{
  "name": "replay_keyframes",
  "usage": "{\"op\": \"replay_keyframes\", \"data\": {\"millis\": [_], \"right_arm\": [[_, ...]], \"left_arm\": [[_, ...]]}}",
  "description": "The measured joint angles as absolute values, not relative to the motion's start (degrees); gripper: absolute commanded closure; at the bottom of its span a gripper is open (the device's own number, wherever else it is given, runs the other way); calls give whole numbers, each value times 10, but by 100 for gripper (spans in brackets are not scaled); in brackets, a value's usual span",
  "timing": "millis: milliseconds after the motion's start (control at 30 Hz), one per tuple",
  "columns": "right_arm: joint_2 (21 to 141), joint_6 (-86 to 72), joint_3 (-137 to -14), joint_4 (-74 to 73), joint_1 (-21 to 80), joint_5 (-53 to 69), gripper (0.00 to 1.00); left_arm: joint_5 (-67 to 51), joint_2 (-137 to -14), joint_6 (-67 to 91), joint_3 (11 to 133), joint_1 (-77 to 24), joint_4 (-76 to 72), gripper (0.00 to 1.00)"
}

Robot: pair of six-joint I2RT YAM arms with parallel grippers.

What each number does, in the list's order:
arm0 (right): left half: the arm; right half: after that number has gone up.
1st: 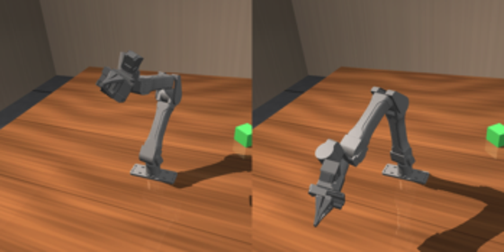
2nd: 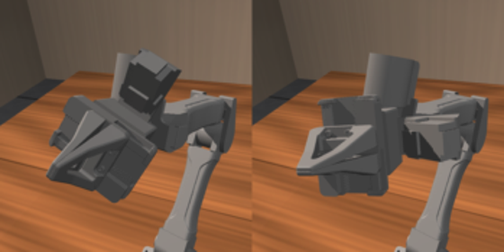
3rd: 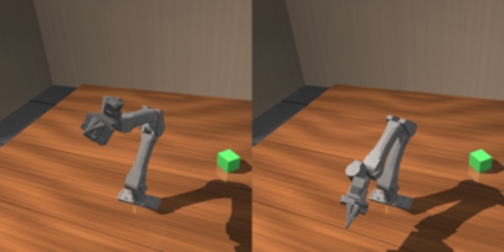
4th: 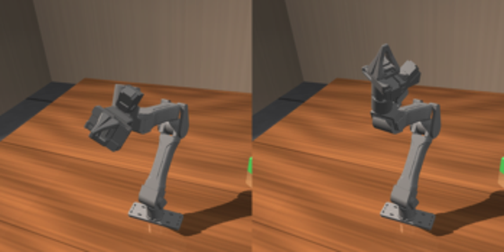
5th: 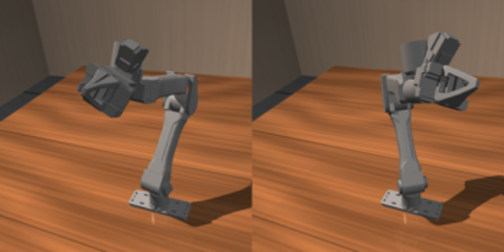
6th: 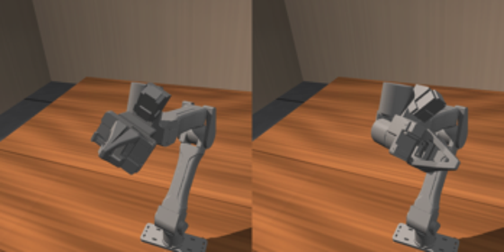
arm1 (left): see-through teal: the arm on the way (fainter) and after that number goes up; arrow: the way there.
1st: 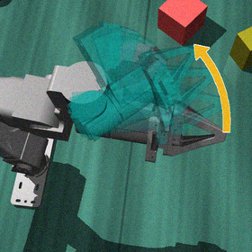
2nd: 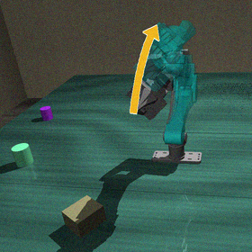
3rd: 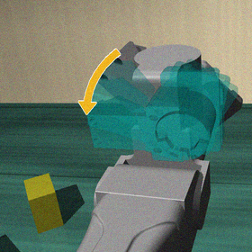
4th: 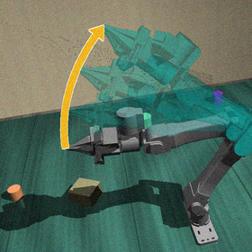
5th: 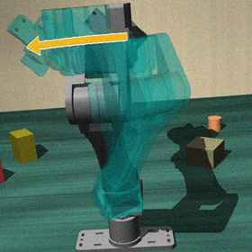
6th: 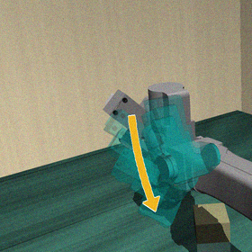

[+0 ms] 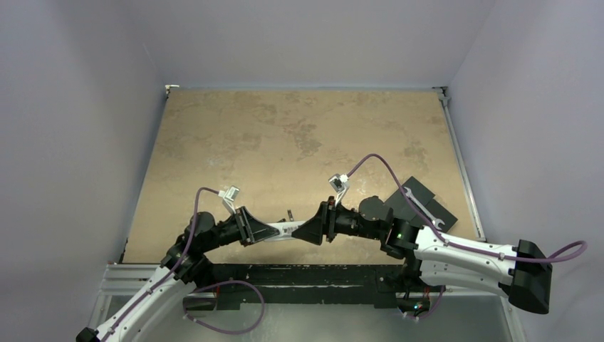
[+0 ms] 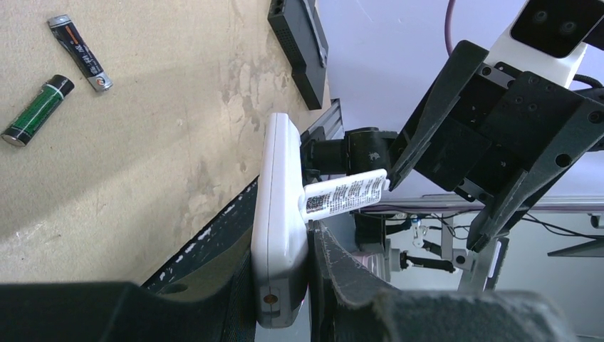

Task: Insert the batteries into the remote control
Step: Remove the battery cover from the remote control.

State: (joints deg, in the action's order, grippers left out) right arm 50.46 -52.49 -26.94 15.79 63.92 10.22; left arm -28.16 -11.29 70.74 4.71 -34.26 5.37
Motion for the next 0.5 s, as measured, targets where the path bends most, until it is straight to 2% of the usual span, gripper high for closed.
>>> {"op": "replay_keyframes", "data": {"millis": [500], "right_arm": [[502,-521,-267,134,639,85,37]], "left_arm": [[-270,-156,707,47,-343,52,100]]}}
